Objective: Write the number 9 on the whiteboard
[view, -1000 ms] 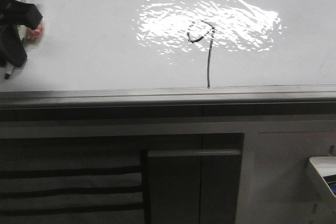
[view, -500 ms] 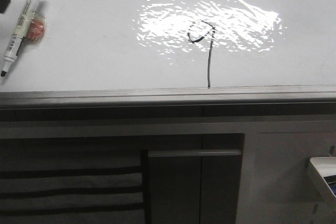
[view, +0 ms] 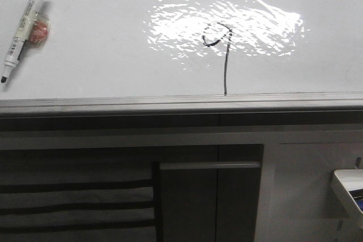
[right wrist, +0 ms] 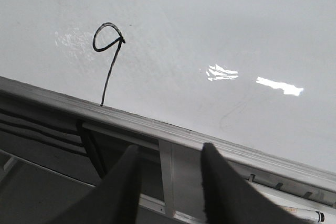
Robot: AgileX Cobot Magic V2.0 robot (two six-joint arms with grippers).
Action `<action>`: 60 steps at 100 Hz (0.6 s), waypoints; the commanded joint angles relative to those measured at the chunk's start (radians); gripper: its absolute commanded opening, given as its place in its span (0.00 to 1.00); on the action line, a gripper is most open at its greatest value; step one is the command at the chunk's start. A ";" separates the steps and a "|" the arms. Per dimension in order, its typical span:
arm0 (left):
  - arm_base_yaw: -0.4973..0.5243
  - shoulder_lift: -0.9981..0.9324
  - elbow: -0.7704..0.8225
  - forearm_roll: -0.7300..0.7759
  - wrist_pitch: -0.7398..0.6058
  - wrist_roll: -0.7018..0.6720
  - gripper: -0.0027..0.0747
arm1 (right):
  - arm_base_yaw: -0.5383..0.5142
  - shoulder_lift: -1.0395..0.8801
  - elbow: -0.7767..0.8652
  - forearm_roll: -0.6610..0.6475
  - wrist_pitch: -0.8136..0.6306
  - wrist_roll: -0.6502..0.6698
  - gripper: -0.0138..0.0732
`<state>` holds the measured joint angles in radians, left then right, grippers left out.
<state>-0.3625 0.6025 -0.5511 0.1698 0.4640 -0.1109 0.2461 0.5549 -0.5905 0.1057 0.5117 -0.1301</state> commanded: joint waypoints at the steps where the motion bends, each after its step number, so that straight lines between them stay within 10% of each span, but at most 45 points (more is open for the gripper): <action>1: 0.005 -0.034 0.019 0.004 -0.150 -0.001 0.26 | -0.007 -0.018 -0.004 0.007 -0.110 0.002 0.24; 19: 0.005 -0.038 0.033 -0.015 -0.178 -0.001 0.01 | -0.007 -0.015 -0.002 0.007 -0.090 0.002 0.08; 60: 0.005 -0.038 0.033 -0.015 -0.178 -0.001 0.01 | -0.007 -0.015 -0.002 0.007 -0.088 0.002 0.08</action>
<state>-0.3625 0.5626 -0.4925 0.1597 0.3634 -0.1109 0.2461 0.5377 -0.5681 0.1057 0.4952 -0.1301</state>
